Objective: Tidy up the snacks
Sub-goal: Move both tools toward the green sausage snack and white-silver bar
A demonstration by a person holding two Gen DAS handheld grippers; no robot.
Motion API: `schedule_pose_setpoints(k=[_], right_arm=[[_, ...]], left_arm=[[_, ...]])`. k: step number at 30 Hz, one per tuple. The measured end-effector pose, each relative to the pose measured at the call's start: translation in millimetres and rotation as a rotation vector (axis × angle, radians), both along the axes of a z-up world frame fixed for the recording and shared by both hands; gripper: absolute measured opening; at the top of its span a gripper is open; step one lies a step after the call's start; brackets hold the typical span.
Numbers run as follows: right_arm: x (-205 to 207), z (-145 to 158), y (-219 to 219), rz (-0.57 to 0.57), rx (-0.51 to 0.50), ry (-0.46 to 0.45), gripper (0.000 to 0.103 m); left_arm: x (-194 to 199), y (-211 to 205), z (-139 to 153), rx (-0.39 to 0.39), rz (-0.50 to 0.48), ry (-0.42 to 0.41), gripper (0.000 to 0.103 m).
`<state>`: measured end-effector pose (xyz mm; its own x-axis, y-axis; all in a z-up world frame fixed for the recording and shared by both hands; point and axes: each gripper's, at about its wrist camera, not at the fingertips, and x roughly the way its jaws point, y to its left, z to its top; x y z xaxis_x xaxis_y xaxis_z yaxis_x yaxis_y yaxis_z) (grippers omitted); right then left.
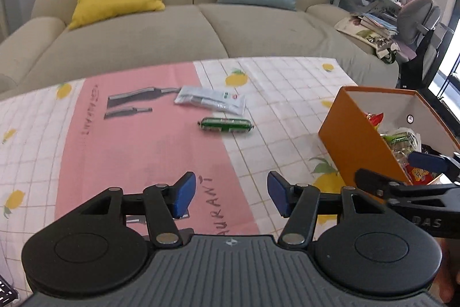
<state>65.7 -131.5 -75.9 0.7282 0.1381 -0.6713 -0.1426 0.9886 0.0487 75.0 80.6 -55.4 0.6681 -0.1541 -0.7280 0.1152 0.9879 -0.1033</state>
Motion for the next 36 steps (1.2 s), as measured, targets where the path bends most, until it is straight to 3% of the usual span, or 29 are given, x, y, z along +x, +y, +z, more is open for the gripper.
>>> schedule_pose_setpoints(k=[8, 13, 20, 31, 36], right_arm=[[41.6, -21.9, 31.0, 0.135, -0.09, 0.015, 0.091], [76.3, -36.3, 44.4, 0.194, -0.134, 0.05, 0.078], [122.4, -57.8, 68.2, 0.277, -0.147, 0.105, 0.07], [182.5, -76.1, 108.7, 0.483, -0.215, 0.154, 0.066], [201.5, -83.1, 119.5, 0.545, -0.209, 0.183, 0.064]], left_arm=[[27.3, 18.1, -19.6, -0.012, -0.034, 0.047, 0.068], [57.1, 28.0, -30.1, -0.028, -0.021, 0.099, 0.068], [94.7, 29.9, -49.1, -0.04, -0.039, 0.13, 0.066], [152.0, 45.1, -62.1, 0.06, -0.157, 0.124, 0.063], [169.8, 43.0, -73.1, 0.156, -0.229, 0.128, 0.063]])
